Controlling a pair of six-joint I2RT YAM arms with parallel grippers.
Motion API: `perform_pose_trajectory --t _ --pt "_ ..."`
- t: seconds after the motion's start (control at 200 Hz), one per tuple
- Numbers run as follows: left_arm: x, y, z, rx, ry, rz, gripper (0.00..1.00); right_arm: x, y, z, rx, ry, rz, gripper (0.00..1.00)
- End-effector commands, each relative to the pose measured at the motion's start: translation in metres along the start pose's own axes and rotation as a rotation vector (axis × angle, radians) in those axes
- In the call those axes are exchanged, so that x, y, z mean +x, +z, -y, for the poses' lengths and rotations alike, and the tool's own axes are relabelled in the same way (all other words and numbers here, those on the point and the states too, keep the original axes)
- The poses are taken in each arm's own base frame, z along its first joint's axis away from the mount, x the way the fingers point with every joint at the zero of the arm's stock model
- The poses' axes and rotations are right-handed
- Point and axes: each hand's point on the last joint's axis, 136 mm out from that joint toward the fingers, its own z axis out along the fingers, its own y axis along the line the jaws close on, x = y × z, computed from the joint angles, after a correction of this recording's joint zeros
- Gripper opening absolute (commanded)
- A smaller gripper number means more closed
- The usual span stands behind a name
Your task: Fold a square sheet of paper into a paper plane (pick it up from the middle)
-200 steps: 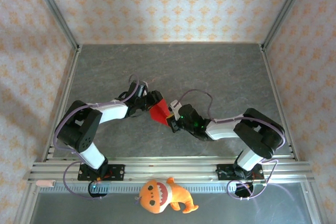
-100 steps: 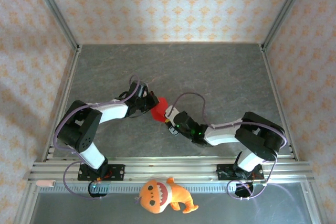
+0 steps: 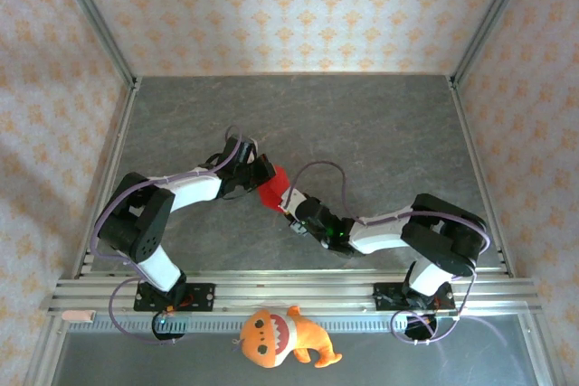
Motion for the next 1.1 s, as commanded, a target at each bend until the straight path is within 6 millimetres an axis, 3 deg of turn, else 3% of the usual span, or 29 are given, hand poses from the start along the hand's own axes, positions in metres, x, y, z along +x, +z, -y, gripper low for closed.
perform_pose_trajectory --t 0.0,0.125,0.425,0.595,0.716,1.096 --pt "0.0 -0.003 0.01 0.013 0.031 -0.012 0.0 0.005 0.004 0.003 0.039 -0.044 -0.029 0.37" --pt "0.001 -0.001 0.01 0.015 0.03 -0.014 0.0 0.004 0.005 0.003 0.046 -0.044 -0.024 0.36" --pt "0.001 0.0 0.01 0.017 0.029 -0.019 0.0 -0.002 0.004 0.001 0.03 -0.027 -0.002 0.21" --pt "0.001 0.0 0.008 0.015 0.029 -0.017 0.0 -0.003 0.003 0.001 0.027 -0.013 0.0 0.2" --pt "0.002 0.0 0.008 0.011 0.027 -0.018 0.0 -0.006 0.002 0.0 0.018 -0.005 0.012 0.13" --pt "0.002 0.001 0.006 0.01 0.026 -0.019 0.0 -0.012 0.002 0.0 0.013 0.021 0.025 0.17"
